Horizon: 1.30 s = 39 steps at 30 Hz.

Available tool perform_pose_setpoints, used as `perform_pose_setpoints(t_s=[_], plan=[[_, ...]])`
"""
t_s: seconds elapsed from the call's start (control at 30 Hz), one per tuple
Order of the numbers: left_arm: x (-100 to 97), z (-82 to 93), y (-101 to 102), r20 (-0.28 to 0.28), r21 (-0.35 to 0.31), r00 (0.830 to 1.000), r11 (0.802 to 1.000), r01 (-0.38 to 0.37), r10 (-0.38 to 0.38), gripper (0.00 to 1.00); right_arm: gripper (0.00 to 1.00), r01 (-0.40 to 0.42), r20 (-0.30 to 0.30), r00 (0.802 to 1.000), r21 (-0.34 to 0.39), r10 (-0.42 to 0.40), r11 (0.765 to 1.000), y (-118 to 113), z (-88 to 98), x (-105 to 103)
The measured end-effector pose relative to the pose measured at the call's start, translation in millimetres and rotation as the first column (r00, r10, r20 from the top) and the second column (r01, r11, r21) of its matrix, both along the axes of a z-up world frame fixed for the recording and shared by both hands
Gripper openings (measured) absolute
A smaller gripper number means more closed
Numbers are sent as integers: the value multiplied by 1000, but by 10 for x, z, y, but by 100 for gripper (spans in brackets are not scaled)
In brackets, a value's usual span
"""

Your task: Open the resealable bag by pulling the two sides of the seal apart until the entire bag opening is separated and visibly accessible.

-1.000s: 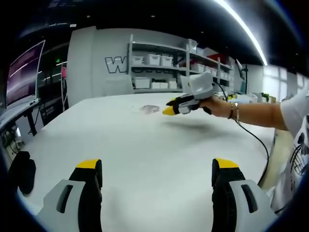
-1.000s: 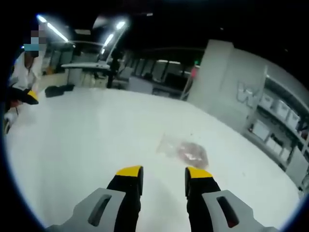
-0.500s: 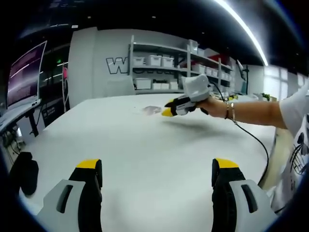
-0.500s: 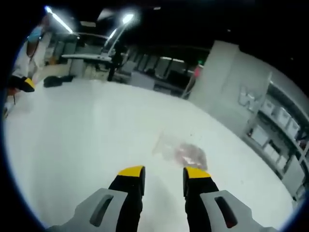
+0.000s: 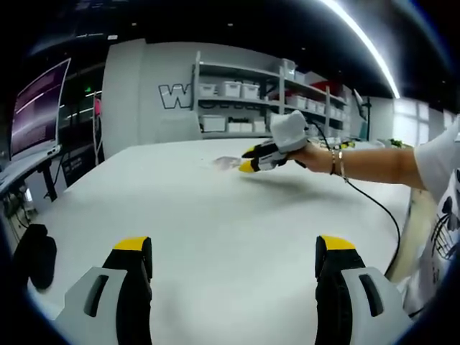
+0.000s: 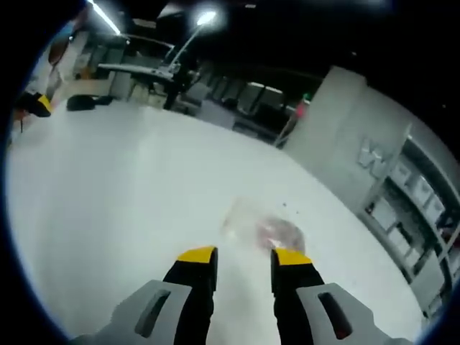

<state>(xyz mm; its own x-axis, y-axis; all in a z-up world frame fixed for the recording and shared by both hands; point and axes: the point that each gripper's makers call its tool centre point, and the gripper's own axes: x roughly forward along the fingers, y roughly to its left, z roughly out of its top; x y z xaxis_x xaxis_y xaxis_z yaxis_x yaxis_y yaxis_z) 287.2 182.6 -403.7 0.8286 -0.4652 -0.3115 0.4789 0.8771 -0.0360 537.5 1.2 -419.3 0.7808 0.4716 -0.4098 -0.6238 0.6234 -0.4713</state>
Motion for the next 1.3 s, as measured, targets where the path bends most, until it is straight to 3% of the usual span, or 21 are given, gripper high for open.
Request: perform_pose_setpoints(t_s=[0.17, 0.77, 1.3], plan=[[24, -2, 3, 0, -6, 1000, 1000, -5, 5, 93, 26, -21, 28, 999, -30, 21, 999, 45, 24, 74], [55, -27, 37, -5, -14, 1000, 1000, -12, 12, 93, 26, -23, 44, 999, -110, 28, 994, 9, -80, 197], [74, -7, 77, -1, -20, 1000, 1000, -17, 17, 93, 26, -47, 94, 993, -231, 70, 972, 60, -94, 252]])
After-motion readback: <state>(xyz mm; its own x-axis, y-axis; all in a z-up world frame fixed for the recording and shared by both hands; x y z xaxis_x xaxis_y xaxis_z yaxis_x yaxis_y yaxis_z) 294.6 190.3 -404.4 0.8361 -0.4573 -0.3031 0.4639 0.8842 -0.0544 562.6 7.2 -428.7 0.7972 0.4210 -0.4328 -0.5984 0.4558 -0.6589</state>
